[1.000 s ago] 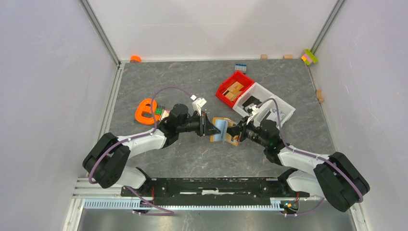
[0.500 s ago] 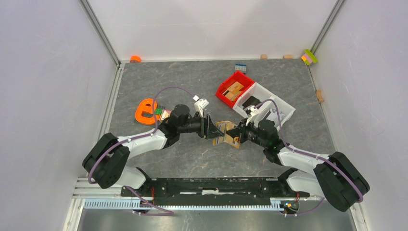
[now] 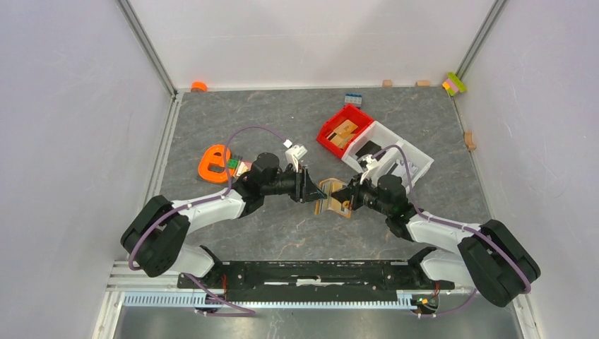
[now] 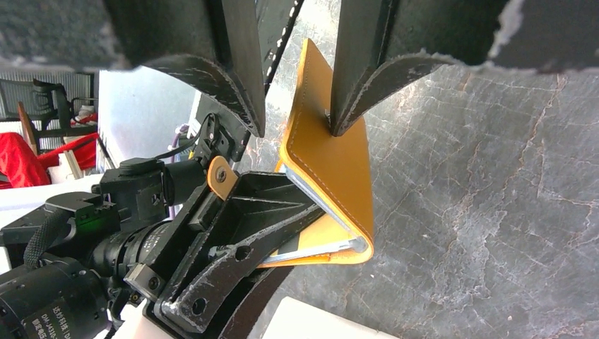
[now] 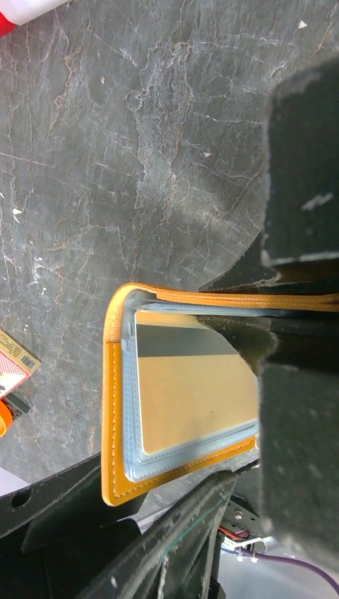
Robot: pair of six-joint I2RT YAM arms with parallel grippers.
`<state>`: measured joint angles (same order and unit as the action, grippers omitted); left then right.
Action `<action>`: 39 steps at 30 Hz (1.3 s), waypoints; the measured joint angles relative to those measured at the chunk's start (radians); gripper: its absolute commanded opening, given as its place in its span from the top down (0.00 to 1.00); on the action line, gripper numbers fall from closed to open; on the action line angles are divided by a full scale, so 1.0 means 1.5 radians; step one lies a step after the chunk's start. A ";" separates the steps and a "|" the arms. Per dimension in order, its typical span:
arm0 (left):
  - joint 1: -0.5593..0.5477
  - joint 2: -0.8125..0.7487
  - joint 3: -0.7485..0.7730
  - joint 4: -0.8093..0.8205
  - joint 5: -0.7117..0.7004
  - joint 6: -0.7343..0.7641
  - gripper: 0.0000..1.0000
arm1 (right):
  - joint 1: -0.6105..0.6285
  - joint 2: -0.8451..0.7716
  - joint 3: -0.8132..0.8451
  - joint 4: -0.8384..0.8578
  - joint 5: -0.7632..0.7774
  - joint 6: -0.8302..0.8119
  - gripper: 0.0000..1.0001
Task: Take the credit cards out of the card holder
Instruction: Remove the credit card from the card holder.
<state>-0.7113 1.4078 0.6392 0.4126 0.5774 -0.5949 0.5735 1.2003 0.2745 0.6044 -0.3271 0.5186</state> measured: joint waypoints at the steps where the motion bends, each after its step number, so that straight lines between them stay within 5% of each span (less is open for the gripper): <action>1: 0.000 0.000 0.001 -0.002 -0.001 0.001 0.65 | 0.000 0.000 0.000 0.001 -0.002 0.000 1.00; 17: 0.000 0.000 0.007 -0.016 -0.010 0.009 0.86 | -0.003 0.004 0.000 0.005 -0.009 0.001 1.00; 35: 0.000 0.002 0.035 -0.122 -0.107 0.061 0.86 | -0.005 0.027 -0.010 0.018 -0.011 0.051 1.00; 39: 0.000 0.002 0.038 -0.138 -0.125 0.073 0.80 | -0.005 0.039 -0.011 0.028 -0.015 0.062 1.00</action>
<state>-0.7113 1.4113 0.6968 0.2062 0.3893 -0.4854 0.5667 1.2583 0.2584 0.6460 -0.3496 0.6117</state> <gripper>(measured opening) 0.148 0.102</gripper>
